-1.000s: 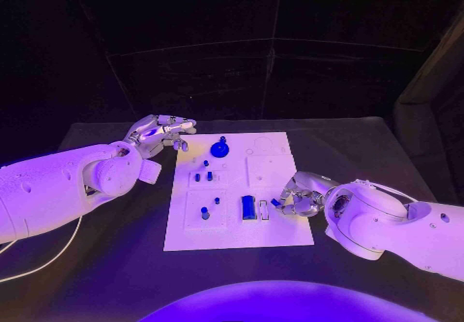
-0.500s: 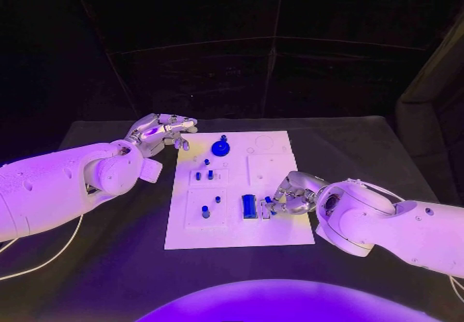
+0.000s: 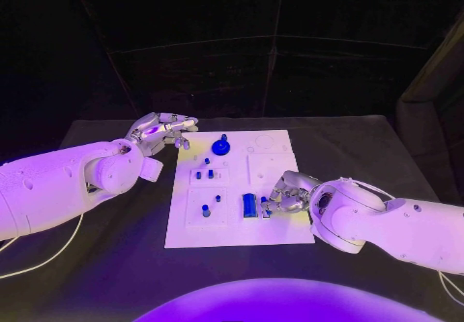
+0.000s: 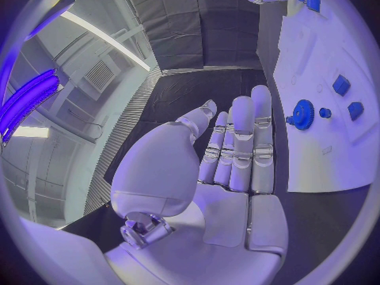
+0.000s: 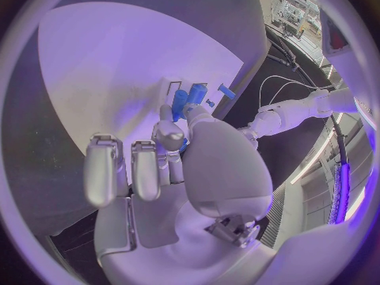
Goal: Assemble the parts on the task board
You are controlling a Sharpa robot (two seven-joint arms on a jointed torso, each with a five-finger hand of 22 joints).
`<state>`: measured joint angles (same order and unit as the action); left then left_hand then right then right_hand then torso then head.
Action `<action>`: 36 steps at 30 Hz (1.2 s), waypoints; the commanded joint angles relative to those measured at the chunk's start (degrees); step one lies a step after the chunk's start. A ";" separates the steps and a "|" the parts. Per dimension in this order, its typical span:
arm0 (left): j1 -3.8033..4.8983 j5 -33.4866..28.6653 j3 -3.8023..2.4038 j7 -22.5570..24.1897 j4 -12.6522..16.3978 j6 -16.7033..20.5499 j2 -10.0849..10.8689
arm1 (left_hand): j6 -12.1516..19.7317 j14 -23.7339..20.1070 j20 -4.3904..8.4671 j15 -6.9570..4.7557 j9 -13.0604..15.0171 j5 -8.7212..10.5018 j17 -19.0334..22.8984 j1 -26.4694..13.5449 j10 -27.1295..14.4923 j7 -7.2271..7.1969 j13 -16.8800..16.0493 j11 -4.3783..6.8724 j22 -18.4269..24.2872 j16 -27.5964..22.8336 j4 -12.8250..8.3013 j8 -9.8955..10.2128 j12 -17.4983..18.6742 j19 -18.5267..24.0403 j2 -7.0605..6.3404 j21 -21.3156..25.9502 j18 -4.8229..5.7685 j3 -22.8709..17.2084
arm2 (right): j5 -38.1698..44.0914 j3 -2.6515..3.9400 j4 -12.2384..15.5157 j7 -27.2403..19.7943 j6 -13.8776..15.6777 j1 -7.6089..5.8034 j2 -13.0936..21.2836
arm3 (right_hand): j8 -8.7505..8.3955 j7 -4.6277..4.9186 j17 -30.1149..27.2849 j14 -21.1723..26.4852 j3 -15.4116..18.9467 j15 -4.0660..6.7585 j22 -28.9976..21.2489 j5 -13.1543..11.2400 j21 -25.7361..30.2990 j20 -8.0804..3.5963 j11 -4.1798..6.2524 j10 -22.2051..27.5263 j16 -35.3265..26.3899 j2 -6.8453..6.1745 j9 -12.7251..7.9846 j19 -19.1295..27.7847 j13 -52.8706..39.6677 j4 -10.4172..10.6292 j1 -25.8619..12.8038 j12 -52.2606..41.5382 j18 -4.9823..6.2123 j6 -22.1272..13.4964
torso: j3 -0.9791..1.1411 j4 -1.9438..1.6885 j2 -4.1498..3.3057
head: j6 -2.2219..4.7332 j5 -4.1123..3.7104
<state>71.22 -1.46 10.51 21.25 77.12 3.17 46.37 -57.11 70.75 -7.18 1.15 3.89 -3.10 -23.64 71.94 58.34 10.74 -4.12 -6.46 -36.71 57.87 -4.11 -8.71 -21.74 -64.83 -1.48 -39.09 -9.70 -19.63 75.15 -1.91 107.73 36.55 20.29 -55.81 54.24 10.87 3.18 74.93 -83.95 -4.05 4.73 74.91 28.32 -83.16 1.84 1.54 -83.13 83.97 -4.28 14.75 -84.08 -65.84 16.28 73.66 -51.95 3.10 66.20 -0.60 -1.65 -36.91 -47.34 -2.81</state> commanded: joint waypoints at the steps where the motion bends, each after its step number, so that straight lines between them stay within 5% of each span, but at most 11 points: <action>1: 0.08 0.09 -0.04 0.30 0.12 -0.70 -0.01 | 0.41 -0.30 -0.10 0.27 0.01 -0.24 0.09 0.21 -0.35 -0.17 0.05 0.16 0.07 0.35 -0.11 -0.34 -0.39 -0.49 0.01 0.33 -0.77 0.38 | 0.10 0.01 -0.26 0.75 -1.48 -0.06 -0.11 | 0.25 -0.18 5.32 -4.18 0.25 0.32 4.57 -0.25 -0.35 -0.44 -0.05 -0.47 0.12 0.26 0.05 -1.40 -0.10 -0.21 -0.36 -0.24 -0.63 0.44 | -0.07 0.02 0.03 | -0.12 -0.10; 22: 0.08 0.80 -0.04 0.19 0.12 -1.11 -0.02 | 0.41 -0.30 -0.10 0.27 0.01 -0.24 0.09 0.21 -0.35 -0.17 0.05 0.16 0.07 0.35 -0.11 -0.34 -0.39 -0.49 0.01 0.33 -0.77 0.38 | 0.95 0.01 -1.01 1.38 -3.93 -0.06 -1.01 | 0.28 -0.40 5.56 -4.24 -0.06 0.51 4.77 -0.04 -0.47 -0.62 0.16 -0.61 0.27 0.54 0.17 -1.50 -0.16 -0.72 0.19 -0.28 -0.67 0.77 | -0.02 0.03 0.01 | -0.21 -0.04; 29: 0.08 0.81 -0.04 0.19 0.10 -1.12 -0.05 | 0.41 -0.30 -0.10 0.27 0.01 -0.24 0.09 0.21 -0.35 -0.17 0.05 0.16 0.07 0.35 -0.11 -0.34 -0.39 -0.49 0.01 0.33 -0.77 0.38 | 0.94 0.01 -1.20 1.39 -3.77 -0.06 -1.25 | 0.14 -0.31 5.55 -4.24 0.74 0.52 4.73 -1.60 -0.42 -0.71 0.09 -0.78 0.27 0.45 0.28 -1.48 -0.14 -0.12 -1.32 -0.14 -0.68 0.99 | -0.03 0.04 0.01 | -0.24 0.00; 31: 0.08 0.82 -0.04 0.20 0.09 -1.11 -0.05 | 0.41 -0.30 -0.10 0.27 0.01 -0.24 0.09 0.21 -0.35 -0.17 0.05 0.16 0.07 0.35 -0.11 -0.34 -0.39 -0.49 0.01 0.33 -0.77 0.38 | 1.08 0.01 -1.34 1.42 -3.32 -0.06 -1.30 | 0.05 -0.13 5.49 -4.22 2.78 0.33 4.75 -5.78 -0.42 -0.60 -0.12 -0.89 0.23 0.66 0.36 -1.50 -0.06 0.01 -5.28 0.09 -0.71 1.21 | -0.04 0.04 0.01 | -0.24 -0.01; 33: 0.08 0.82 -0.04 0.18 0.09 -1.09 -0.05 | 0.41 -0.30 -0.10 0.27 0.01 -0.24 0.09 0.21 -0.35 -0.17 0.05 0.16 0.07 0.35 -0.11 -0.34 -0.39 -0.49 0.01 0.33 -0.77 0.38 | 1.17 0.01 -1.42 1.44 -2.66 -0.06 -1.32 | -0.21 -0.27 5.13 -4.14 5.09 0.36 4.85 -13.89 -0.46 -0.64 -0.10 -0.78 -0.01 1.23 0.43 -1.53 0.19 0.13 -8.38 0.70 -0.70 1.09 | -0.03 0.03 0.02 | -0.30 -0.11; 36: 0.08 0.82 -0.04 0.12 0.10 -1.08 0.00 | 0.41 -0.30 -0.10 0.27 0.01 -0.24 0.09 0.21 -0.35 -0.17 0.05 0.16 0.07 0.35 -0.11 -0.34 -0.39 -0.49 0.01 0.33 -0.77 0.38 | 1.24 0.01 -1.49 1.40 -1.65 -0.06 -1.28 | -0.48 -0.12 4.48 -3.99 7.47 0.32 4.75 -19.98 -0.35 -0.56 -0.15 -0.43 -0.45 1.32 0.55 -1.45 0.69 0.34 -10.66 1.77 -0.68 0.80 | -0.02 0.02 0.00 | -0.30 -0.12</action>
<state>71.22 -0.88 10.51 21.15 77.12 2.75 46.35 -57.12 70.75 -7.18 1.15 3.89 -3.10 -23.64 71.94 58.35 10.73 -4.12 -6.45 -36.72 57.87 -4.11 -8.71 -21.74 -64.83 -1.48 -39.09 -9.70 -19.62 75.97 -1.92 106.17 38.10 17.36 -55.82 52.98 10.63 2.96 74.91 -83.95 2.98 4.72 74.91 9.51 -83.37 1.42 1.54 -83.54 83.76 -2.97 15.26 -84.06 -65.23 16.60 63.49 -50.35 3.09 67.21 -0.62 -1.61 -36.90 -47.62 -2.83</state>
